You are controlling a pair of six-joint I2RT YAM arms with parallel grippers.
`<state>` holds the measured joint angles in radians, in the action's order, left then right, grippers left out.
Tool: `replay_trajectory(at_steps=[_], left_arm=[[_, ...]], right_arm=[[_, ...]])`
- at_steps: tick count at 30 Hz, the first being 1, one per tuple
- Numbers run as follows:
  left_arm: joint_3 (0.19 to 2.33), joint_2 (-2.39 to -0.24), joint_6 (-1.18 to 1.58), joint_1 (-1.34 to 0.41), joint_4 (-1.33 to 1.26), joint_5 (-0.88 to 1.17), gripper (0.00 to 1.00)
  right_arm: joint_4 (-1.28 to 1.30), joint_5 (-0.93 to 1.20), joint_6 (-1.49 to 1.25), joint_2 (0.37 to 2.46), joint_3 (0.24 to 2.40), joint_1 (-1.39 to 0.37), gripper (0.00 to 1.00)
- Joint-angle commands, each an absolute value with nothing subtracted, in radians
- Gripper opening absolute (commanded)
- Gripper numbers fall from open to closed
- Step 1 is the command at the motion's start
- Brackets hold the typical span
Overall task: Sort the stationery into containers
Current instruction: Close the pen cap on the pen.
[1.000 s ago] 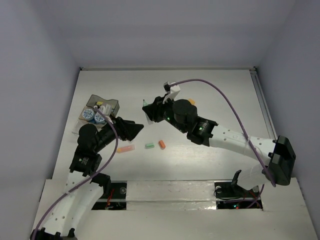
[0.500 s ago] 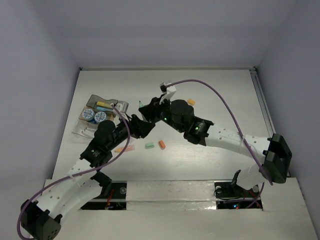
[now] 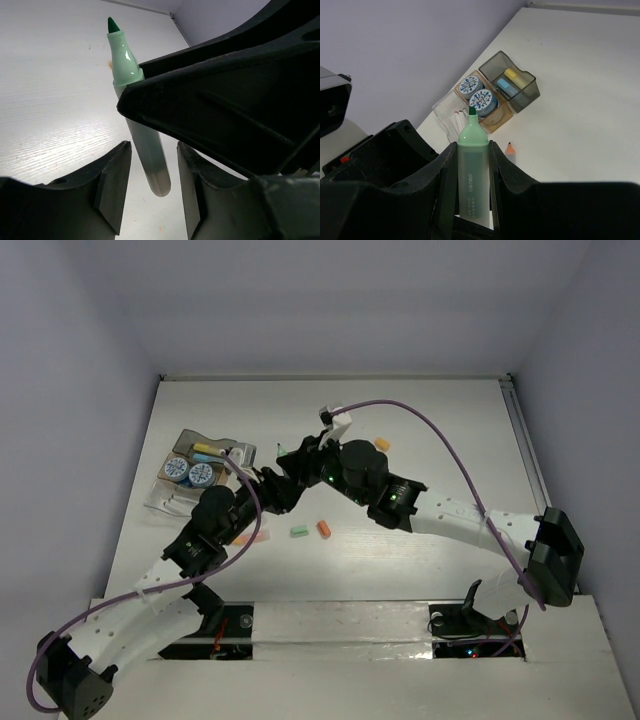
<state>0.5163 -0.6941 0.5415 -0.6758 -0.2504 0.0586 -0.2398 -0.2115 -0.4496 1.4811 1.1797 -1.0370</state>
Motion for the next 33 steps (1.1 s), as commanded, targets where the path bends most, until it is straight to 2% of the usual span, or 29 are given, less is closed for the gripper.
replay_trajectory(at_steps=[1,2,3,9,11,13,14,16,17,19,21,25,28,33], left_arm=[[0.546,-0.666,0.512,-0.69,-0.311,-0.018,0.36],[0.546,-0.666,0.511,-0.69,-0.308,-0.031,0.34],[0.546,-0.664,0.508,-0.69,-0.307,-0.04,0.25],[0.555,-0.647,0.497,-0.699,-0.267,-0.067,0.06],[0.563,-0.641,0.485,-0.699,-0.247,-0.078,0.05],[0.571,-0.635,0.468,-0.699,-0.23,-0.08,0.03],[0.581,-0.634,0.462,-0.699,-0.21,-0.078,0.02],[0.6,-0.62,0.437,-0.699,-0.189,-0.058,0.0],[0.606,-0.617,0.434,-0.699,-0.167,-0.052,0.0],[0.617,-0.609,0.431,-0.699,-0.16,-0.005,0.0],[0.647,-0.612,0.417,-0.699,-0.124,0.033,0.0],[0.756,-0.65,0.353,-0.699,-0.003,0.106,0.0],[0.81,-0.679,0.293,-0.699,0.089,0.167,0.0],[0.87,-0.673,0.229,-0.699,0.156,0.196,0.0]], right_arm=[[-0.293,-0.218,-0.465,1.459,1.167,-1.045,0.0],[-0.295,-0.218,-0.465,1.456,1.167,-1.045,0.0],[-0.293,-0.218,-0.466,1.456,1.166,-1.045,0.0],[-0.273,-0.252,-0.474,1.442,1.152,-1.045,0.0],[-0.268,-0.249,-0.479,1.437,1.146,-1.045,0.0],[-0.261,-0.244,-0.486,1.428,1.143,-1.045,0.04],[-0.25,-0.245,-0.488,1.422,1.14,-1.045,0.14],[-0.221,-0.245,-0.465,1.396,1.141,-1.045,0.26],[-0.169,-0.242,-0.456,1.385,1.156,-1.045,0.37],[-0.083,-0.239,-0.398,1.364,1.186,-1.045,0.45],[0.047,-0.25,-0.344,1.322,1.213,-1.045,0.48],[0.12,-0.255,-0.284,1.197,1.148,-1.034,0.52],[0.161,-0.184,-0.22,1.123,1.098,-1.022,0.6],[0.265,-0.057,-0.094,1.129,1.077,-1.022,0.6]])
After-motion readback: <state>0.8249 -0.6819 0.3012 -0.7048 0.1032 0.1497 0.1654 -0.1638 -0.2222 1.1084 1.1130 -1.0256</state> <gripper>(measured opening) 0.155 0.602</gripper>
